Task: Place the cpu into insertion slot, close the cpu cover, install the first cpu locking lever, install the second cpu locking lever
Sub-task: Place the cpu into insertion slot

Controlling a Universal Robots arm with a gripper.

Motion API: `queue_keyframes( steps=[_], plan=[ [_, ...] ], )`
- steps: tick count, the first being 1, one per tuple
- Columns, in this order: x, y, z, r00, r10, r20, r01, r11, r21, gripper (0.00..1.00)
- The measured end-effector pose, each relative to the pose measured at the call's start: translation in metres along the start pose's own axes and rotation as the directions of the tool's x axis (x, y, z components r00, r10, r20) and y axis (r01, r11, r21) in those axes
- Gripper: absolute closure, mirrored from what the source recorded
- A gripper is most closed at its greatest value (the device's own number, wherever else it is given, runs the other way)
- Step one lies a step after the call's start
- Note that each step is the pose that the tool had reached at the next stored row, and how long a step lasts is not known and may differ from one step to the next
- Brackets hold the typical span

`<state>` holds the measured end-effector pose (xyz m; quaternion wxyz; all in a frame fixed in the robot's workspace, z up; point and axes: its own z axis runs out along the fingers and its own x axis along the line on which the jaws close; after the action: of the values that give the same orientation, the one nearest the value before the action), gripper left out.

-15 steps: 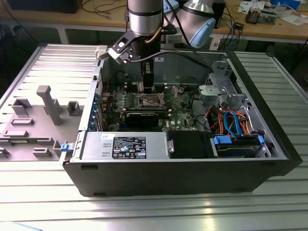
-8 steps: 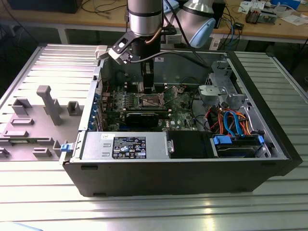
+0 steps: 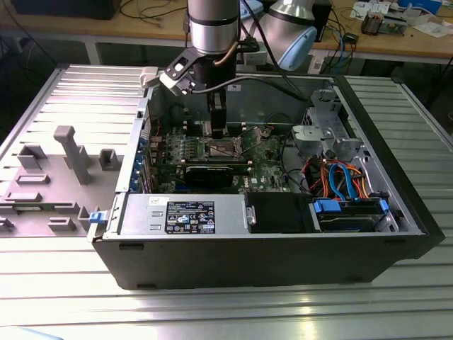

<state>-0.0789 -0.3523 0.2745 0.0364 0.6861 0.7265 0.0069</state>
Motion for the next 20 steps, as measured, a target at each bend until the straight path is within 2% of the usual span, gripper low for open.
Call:
queue_keyframes(
  steps=[20],
  plan=[
    [0.0010, -0.0002, 0.0040, 1.0000, -0.008, -0.0005, 0.008, 1.0000, -0.0004, 0.45]
  ],
)
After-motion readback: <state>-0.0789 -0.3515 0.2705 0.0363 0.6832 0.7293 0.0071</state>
